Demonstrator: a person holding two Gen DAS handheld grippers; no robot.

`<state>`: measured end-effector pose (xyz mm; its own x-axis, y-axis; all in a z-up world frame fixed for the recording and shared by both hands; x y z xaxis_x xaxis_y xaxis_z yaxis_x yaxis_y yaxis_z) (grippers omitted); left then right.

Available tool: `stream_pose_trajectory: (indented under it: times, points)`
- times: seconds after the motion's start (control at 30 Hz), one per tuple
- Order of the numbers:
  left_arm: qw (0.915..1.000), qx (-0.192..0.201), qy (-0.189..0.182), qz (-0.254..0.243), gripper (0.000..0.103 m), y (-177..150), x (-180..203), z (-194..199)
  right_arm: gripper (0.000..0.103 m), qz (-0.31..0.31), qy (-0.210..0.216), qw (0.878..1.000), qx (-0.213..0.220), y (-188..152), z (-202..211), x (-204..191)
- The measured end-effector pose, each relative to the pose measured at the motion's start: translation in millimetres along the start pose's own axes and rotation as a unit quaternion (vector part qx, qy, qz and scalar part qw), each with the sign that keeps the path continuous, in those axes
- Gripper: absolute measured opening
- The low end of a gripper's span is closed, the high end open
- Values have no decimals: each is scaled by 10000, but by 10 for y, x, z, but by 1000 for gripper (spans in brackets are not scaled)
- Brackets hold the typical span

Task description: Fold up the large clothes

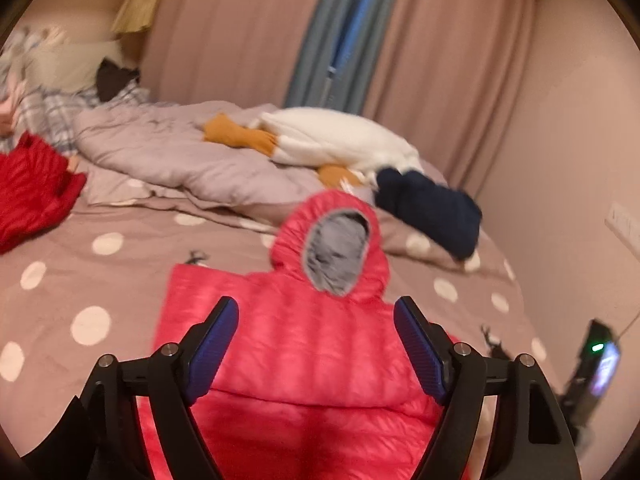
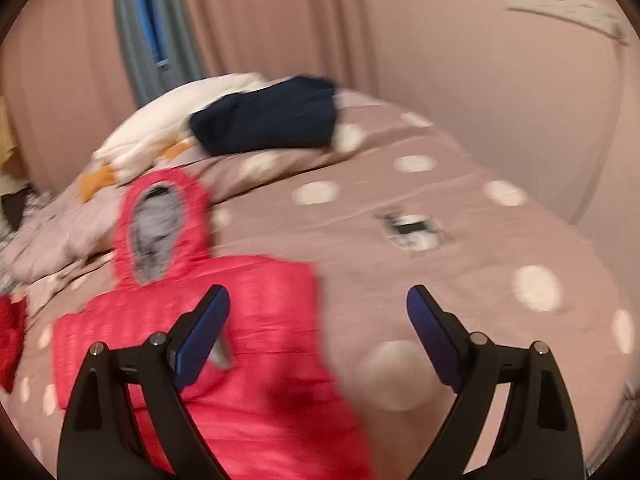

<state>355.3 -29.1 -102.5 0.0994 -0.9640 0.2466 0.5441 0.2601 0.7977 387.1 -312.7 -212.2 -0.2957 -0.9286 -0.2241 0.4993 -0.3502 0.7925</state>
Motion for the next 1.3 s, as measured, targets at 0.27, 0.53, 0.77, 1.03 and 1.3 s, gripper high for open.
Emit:
stream_pose_trajectory:
  times: [0.27,0.53,0.77,1.03,1.3]
  points:
    - [9867,15,1516,581,81,55,-950,-377,33,519,717,9893,-1157,-613,-1009,-874]
    - [9828,-257,1706,661,81,-121,-1145,-761,15,716,19,9945,-767,-341,-830,-408]
    - [9822,-965,1568,-385,86,-1070,-716,-1530,92,299,-9,9966,-768,-603,-954,-27]
    - [9853,-1230,1139,331,102,-1222,-945,-1699,97,-176,427,9950,-890,-891,-1167,-32]
    - [9859,-1151,1174,312,102,-1223,-928,-1682,99,-74,284,9960,-845,-877,-1160,9]
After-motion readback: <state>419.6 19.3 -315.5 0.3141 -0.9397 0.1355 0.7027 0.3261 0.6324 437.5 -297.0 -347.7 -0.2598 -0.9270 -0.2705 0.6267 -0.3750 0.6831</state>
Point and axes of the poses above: each gripper's, at about its wrist camera, not at the fingertips, and z roughly against the way its jaws point, x to its right, y to its top, the point moved 9 cm from there along -z, roughly the way its jaws point, and after that the axes turned 7 degrees about y, right-handed, at the moved point
